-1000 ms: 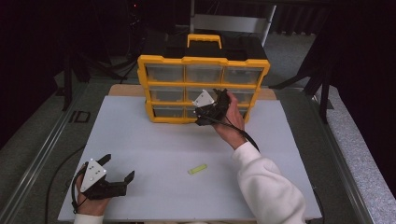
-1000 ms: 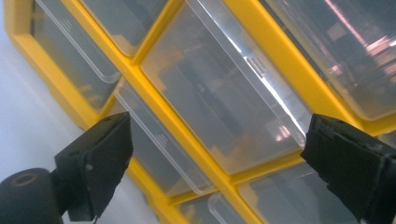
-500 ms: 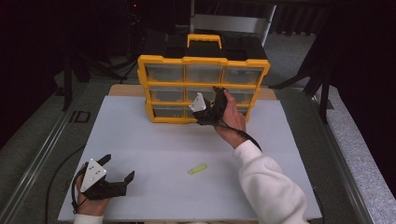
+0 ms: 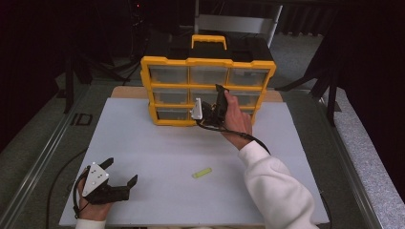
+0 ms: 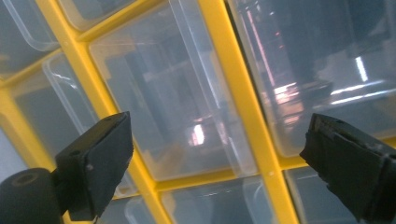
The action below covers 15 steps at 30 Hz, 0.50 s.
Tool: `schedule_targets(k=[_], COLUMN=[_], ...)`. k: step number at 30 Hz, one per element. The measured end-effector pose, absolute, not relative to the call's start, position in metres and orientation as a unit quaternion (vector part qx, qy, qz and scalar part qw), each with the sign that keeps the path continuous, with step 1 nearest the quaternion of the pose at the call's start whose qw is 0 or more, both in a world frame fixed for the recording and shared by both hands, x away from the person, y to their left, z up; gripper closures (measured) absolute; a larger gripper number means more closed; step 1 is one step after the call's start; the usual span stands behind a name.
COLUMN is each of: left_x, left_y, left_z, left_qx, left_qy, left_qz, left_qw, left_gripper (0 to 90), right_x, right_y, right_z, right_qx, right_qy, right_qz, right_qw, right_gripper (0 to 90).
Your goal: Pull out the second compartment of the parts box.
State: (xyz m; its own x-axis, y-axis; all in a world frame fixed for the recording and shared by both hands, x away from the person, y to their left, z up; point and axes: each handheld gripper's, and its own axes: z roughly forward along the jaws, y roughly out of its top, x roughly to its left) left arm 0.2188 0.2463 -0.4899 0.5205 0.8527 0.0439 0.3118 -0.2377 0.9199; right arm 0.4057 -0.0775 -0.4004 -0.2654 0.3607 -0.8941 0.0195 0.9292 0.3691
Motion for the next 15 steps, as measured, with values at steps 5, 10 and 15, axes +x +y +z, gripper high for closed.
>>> schedule_targets(k=[5, 10, 15], left_x=[0.219, 0.2188, 0.2191], left_y=[0.2458, 0.2462, 0.2458], left_z=[-0.4903, -0.49, -0.4905], left_qx=[0.734, 0.734, 0.735], left_qy=[0.397, 0.397, 0.397], left_qz=[0.284, 0.285, 0.283], left_qw=[0.472, 0.472, 0.471], left_gripper=[0.1, 0.1, 0.1], right_x=[0.4049, 0.4051, 0.4063], right_y=[-0.0744, -0.0722, -0.0719], right_z=[-0.401, -0.402, -0.3992], right_qx=[0.098, 0.086, 0.074], right_qy=[0.77, 0.762, 0.756], right_qz=[0.126, 0.112, 0.103], right_qw=[0.618, 0.632, 0.643], right_gripper=[8.0, 8.0, 8.3])
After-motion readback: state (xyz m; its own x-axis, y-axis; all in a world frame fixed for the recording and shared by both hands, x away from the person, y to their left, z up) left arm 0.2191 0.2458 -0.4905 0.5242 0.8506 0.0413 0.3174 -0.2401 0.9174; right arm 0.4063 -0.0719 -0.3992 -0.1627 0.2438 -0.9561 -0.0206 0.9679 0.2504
